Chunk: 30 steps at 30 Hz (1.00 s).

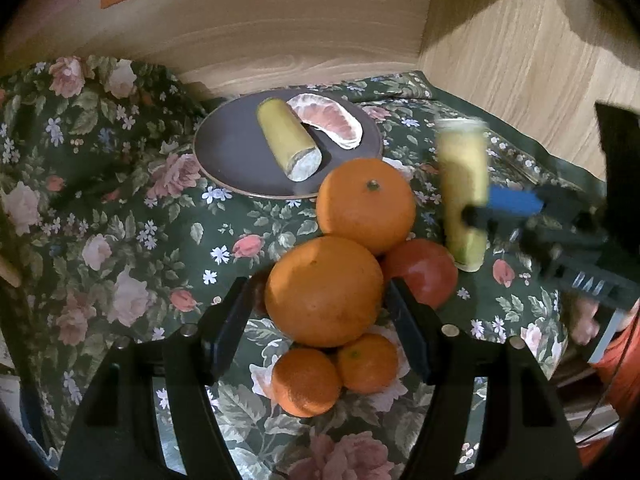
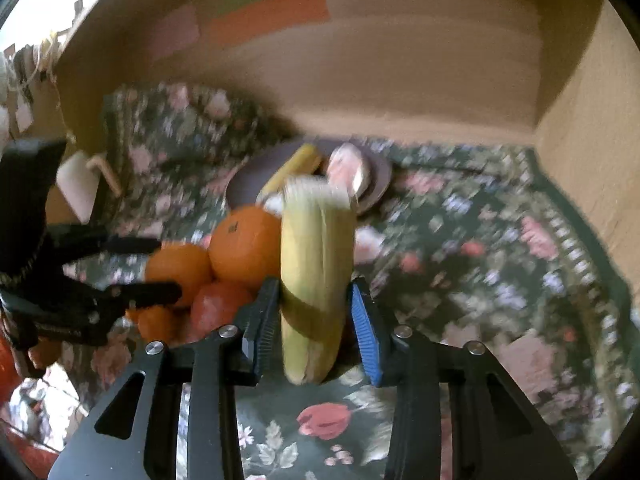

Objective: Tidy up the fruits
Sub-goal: 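Grasp the green-yellow corn cob with the right tool, then grasp a large orange with the left tool while the right tool lifts the corn cob toward the plate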

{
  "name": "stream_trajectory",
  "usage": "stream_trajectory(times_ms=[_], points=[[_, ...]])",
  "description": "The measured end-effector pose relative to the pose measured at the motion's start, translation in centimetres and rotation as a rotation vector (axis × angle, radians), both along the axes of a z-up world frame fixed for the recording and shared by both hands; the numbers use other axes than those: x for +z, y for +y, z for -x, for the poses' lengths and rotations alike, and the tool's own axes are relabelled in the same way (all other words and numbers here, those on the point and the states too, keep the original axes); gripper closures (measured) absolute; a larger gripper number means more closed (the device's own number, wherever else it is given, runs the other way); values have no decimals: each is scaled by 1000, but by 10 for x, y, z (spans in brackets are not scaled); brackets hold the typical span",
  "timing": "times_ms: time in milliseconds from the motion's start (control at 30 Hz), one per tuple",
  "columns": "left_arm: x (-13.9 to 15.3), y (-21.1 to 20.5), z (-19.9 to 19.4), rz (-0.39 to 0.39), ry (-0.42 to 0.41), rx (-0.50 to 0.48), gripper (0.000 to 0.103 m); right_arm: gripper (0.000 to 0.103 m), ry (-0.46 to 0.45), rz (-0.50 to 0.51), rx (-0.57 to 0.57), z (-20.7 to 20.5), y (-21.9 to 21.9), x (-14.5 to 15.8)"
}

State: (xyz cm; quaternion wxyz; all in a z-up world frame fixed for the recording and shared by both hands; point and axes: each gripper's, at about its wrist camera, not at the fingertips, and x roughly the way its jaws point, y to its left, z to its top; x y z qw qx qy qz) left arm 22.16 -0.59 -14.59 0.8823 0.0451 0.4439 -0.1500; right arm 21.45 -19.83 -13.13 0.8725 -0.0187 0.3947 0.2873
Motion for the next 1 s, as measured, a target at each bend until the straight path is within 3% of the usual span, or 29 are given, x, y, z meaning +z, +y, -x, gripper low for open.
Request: stream_trajectory(times_ms=[267, 567, 733, 900, 1000], points=[[-4, -1, -2, 14, 0, -8, 38, 70, 51, 5, 18, -15, 4, -6], [-4, -1, 0, 12, -21, -19, 39, 58, 69, 146, 77, -27, 29, -12], [-3, 2, 0, 25, -23, -26, 40, 60, 131, 97, 91, -36, 22, -15], [5, 4, 3, 4, -67, -10, 40, 69, 72, 123, 74, -23, 13, -6], [15, 11, 1, 5, -96, 10, 40, 69, 59, 166, 87, -18, 5, -4]])
